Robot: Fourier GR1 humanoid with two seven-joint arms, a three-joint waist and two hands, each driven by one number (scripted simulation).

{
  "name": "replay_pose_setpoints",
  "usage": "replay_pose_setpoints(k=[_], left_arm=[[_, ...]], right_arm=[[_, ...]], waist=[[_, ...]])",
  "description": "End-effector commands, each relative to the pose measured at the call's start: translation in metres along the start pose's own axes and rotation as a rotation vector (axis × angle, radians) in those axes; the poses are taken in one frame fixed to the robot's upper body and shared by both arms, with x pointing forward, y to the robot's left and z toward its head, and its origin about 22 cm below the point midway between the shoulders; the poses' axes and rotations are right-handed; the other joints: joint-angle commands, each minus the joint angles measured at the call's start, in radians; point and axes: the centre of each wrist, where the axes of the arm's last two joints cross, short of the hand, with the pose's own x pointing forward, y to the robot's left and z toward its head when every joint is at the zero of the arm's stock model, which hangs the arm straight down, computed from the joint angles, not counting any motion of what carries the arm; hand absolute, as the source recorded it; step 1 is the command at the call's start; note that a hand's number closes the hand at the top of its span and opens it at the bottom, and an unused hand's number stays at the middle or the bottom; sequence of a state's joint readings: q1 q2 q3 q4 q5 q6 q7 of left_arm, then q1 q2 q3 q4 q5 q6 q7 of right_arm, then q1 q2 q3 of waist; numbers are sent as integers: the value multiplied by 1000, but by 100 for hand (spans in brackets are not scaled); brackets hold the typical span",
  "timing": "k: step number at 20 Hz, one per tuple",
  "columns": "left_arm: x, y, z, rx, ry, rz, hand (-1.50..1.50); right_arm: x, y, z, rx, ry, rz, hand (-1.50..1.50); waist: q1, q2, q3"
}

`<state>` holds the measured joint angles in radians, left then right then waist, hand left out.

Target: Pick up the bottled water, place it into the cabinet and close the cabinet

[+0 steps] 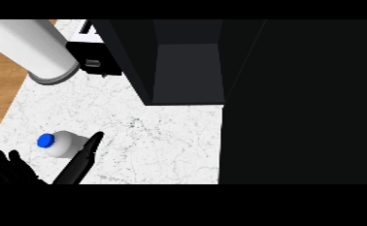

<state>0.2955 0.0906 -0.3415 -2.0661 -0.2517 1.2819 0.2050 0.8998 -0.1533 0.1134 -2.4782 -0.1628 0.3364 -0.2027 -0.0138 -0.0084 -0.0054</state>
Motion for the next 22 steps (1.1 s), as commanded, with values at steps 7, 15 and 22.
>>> replay_pose_setpoints(k=[7, 15, 22], left_arm=[[-39, -3, -21, 19, 87, -16, -150], [-83, 18, -49, 37, 75, -16, -150], [-140, 56, -69, 95, 75, 20, -150]], right_arm=[[28, 5, 10, -12, -49, -2, -150], [30, 9, 22, -20, -54, 4, -150], [31, 6, 28, 1, -70, -1, -150]], waist=[[10, 0, -3], [1, -1, -3], [2, 4, -1]])
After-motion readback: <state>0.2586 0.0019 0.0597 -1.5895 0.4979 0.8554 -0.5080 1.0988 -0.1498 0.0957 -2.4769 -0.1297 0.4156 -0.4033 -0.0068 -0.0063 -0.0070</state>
